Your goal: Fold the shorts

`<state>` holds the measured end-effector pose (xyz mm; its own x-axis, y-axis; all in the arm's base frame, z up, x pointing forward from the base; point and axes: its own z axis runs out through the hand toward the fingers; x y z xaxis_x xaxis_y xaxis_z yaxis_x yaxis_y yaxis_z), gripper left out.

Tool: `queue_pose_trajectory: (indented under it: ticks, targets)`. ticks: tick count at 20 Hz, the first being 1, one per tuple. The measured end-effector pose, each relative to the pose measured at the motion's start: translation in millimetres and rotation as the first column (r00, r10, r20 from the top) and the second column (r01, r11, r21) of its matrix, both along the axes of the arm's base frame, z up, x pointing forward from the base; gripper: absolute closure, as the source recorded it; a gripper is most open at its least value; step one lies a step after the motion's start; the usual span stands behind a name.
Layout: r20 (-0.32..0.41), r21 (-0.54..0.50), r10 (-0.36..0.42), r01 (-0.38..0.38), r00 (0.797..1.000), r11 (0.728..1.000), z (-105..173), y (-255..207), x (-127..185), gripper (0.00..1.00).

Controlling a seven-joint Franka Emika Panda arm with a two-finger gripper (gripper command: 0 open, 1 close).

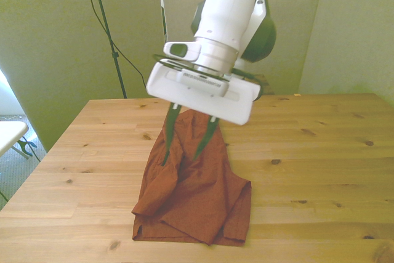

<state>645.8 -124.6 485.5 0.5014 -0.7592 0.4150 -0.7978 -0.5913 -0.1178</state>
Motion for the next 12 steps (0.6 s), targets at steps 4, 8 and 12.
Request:
queue_pose_trajectory:
  ticks: [4,8,12]
  targets:
    - [-0.192,0.157,0.054,-0.024,0.980,0.987,2.0,42.6,-75.4,0.00]
    - [-0.283,0.192,0.128,-0.075,0.950,0.979,5.0,77.9,-151.8,0.00]
    - [-0.283,0.173,0.177,-0.132,0.943,0.976,0.1,109.6,-223.8,0.00]
